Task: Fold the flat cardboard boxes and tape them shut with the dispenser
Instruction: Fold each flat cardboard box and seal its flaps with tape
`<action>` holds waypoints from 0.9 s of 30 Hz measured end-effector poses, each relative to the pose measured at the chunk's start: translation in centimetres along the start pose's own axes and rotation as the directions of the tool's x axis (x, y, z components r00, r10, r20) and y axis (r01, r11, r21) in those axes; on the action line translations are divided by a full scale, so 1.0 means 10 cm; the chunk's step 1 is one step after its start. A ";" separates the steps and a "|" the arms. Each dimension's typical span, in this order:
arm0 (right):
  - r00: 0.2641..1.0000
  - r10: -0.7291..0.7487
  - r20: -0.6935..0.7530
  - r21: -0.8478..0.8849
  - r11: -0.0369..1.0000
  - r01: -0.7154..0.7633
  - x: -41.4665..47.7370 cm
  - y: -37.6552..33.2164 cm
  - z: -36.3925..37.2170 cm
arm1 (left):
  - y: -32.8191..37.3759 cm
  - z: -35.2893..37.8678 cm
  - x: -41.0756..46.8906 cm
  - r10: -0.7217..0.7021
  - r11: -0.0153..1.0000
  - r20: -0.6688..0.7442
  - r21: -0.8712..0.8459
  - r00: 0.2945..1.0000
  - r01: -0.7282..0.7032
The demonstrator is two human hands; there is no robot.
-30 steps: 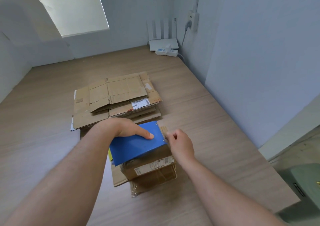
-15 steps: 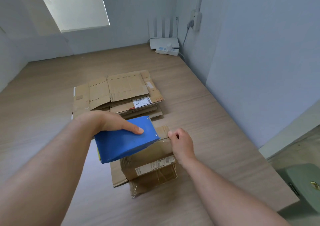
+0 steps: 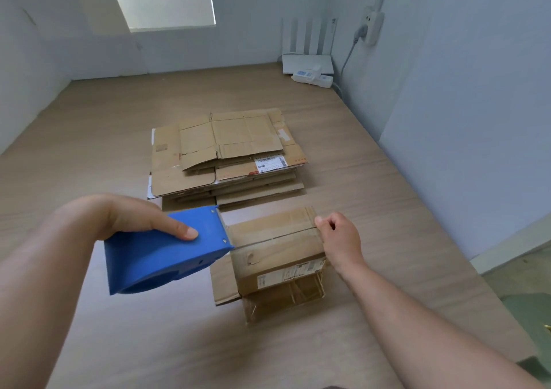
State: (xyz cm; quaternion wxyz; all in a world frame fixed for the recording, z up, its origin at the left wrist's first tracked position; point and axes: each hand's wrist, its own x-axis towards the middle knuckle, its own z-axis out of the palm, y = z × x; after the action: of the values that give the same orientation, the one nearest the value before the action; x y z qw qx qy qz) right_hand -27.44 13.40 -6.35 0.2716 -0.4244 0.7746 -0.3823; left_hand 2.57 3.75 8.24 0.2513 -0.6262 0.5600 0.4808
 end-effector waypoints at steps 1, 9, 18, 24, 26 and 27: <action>1.000 -0.003 -0.001 0.001 1.000 0.003 0.00 -0.01 0.02 | -0.03 -0.01 0.01 -0.005 1.000 -0.002 -0.013 1.000 0.005; 1.000 -0.006 -0.009 0.003 1.000 0.006 -0.03 -0.05 0.08 | -0.23 -0.05 0.01 0.022 0.997 0.015 -0.079 1.000 -0.021; 1.000 -0.018 -0.007 -0.027 0.999 0.018 -0.03 -0.11 0.11 | -0.28 0.00 0.00 -0.054 0.993 -0.119 0.102 0.991 0.067; 1.000 -0.027 -0.002 -0.055 0.998 0.027 -0.04 -0.08 0.12 | -0.29 0.02 0.14 -0.089 0.984 -0.210 0.133 0.974 0.119; 0.999 -0.035 -0.006 -0.060 0.998 0.034 -0.03 -0.09 0.12 | -0.29 0.00 0.16 -0.093 0.985 -0.240 0.121 0.966 0.125; 0.999 -0.039 -0.006 -0.061 0.997 0.039 -0.02 -0.09 0.12 | -0.30 0.00 0.17 -0.095 0.985 -0.253 0.117 0.963 0.128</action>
State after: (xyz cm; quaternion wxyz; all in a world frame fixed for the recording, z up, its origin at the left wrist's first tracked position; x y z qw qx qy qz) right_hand -26.01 12.84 -6.31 0.2484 -0.4461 0.7785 -0.3650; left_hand 5.20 3.76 6.09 0.2474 -0.6935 0.5813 0.3463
